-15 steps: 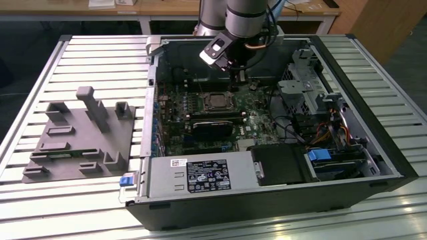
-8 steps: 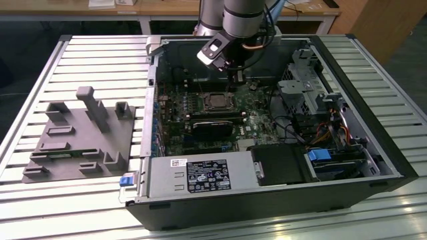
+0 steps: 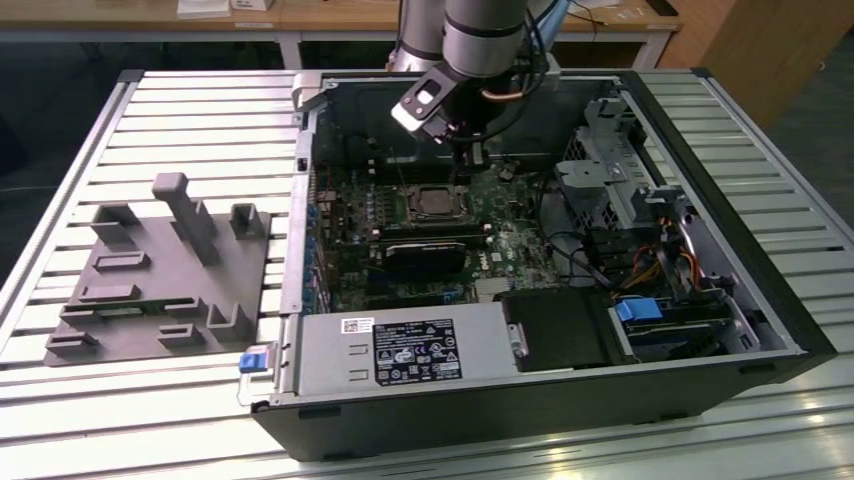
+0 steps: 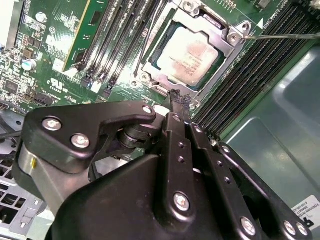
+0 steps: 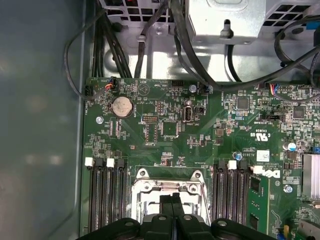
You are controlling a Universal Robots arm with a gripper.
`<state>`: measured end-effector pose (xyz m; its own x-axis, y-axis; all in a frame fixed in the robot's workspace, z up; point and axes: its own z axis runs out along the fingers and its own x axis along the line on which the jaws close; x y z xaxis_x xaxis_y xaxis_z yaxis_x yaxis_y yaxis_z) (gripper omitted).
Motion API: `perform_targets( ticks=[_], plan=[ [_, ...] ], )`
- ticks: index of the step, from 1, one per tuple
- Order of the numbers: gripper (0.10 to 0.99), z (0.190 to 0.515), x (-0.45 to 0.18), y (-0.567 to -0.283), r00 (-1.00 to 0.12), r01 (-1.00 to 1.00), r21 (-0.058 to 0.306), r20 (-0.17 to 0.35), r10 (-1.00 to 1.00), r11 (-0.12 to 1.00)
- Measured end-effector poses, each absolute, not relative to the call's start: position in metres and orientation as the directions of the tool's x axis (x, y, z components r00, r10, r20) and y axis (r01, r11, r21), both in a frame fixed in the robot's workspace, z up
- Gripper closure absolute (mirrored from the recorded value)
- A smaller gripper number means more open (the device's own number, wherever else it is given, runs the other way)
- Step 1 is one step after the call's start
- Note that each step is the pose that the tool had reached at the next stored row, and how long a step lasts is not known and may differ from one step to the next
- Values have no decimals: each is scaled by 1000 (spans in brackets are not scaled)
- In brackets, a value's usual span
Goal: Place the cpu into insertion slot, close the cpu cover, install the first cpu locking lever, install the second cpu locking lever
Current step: 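Close the cpu cover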
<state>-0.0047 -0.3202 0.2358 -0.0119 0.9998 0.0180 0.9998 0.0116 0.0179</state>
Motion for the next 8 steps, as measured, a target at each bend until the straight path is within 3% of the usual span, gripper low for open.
perform_targets(
  ticks=[8],
  plan=[
    [980,234,-6,-320,-12,1000,18,18,1000,12]
  ],
)
